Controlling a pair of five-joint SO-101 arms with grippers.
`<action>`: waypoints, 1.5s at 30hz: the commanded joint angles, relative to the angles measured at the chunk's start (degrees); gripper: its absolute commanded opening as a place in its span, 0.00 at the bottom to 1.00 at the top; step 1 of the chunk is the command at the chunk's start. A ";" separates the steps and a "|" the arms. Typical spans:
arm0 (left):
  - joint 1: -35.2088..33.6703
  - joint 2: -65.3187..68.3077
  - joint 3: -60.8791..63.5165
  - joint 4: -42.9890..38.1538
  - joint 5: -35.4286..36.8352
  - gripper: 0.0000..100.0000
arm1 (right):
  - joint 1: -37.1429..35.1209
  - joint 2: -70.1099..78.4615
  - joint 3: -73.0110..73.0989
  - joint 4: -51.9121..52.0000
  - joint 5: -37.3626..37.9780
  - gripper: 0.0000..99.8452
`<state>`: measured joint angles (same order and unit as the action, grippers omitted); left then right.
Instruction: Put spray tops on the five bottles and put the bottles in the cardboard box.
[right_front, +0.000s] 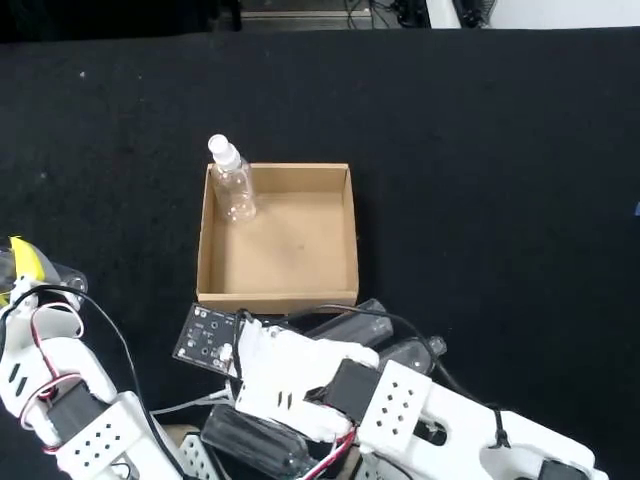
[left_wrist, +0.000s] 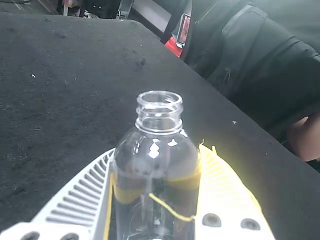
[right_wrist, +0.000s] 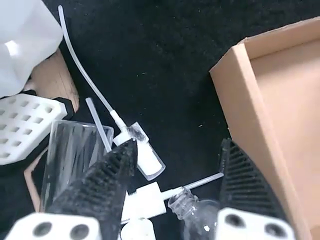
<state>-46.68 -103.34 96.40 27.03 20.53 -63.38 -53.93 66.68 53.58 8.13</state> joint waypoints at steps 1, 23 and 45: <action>0.66 -0.70 0.92 -1.05 0.18 0.03 | 2.37 -5.67 -9.10 9.14 -0.62 0.25; 0.66 -0.88 0.92 -1.23 0.18 0.03 | -8.88 -13.49 12.79 -0.44 -0.26 0.25; 0.66 -0.88 0.92 -1.14 0.18 0.03 | -1.23 -13.93 15.52 -5.19 6.68 0.01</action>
<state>-46.68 -103.34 96.40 27.03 20.53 -69.63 -66.07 84.26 49.36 13.85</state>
